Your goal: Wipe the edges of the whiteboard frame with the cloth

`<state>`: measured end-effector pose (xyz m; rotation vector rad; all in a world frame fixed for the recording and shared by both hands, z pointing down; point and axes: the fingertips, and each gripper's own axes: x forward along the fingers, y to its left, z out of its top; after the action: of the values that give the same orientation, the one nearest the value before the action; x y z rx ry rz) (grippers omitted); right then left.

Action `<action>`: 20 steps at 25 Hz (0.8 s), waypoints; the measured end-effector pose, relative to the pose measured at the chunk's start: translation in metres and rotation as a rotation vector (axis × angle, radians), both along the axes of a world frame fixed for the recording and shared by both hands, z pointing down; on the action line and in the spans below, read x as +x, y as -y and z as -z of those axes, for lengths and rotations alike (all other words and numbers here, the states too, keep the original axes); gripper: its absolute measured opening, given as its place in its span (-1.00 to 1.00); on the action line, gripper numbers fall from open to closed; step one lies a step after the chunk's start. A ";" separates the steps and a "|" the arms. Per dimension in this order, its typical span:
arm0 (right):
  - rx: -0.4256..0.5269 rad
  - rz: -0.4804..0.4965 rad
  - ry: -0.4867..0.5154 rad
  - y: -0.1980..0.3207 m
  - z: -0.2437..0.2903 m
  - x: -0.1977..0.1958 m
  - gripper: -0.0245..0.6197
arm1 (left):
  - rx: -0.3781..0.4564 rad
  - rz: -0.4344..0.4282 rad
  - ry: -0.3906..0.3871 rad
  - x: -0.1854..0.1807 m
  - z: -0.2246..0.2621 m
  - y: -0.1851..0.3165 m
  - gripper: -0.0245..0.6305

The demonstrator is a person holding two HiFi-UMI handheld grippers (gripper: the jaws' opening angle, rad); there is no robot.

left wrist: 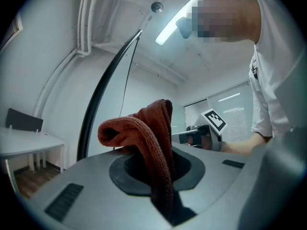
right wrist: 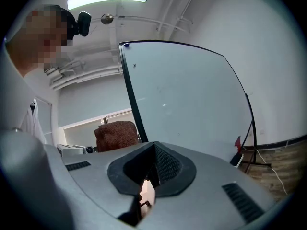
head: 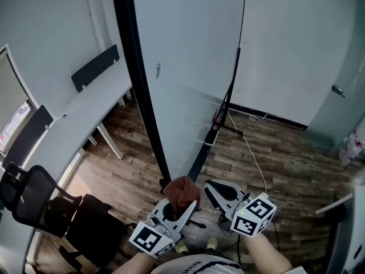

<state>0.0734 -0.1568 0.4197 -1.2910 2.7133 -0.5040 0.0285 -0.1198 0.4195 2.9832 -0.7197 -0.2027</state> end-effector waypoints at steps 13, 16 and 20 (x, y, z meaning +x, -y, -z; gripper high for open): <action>0.010 -0.012 -0.040 -0.001 0.000 0.054 -0.91 | 0.016 0.006 0.011 0.058 0.009 0.005 -0.74; 0.020 -0.007 -0.050 -0.003 0.001 0.062 -0.91 | 0.024 0.012 0.016 0.066 0.010 0.006 -0.74; 0.028 -0.004 -0.051 -0.004 0.003 0.072 -0.91 | 0.026 0.007 0.022 0.080 0.010 0.005 -0.74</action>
<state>0.1459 -0.1525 0.4171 -1.3202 2.7482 -0.4375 0.1084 -0.1250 0.4094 3.0130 -0.7354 -0.1820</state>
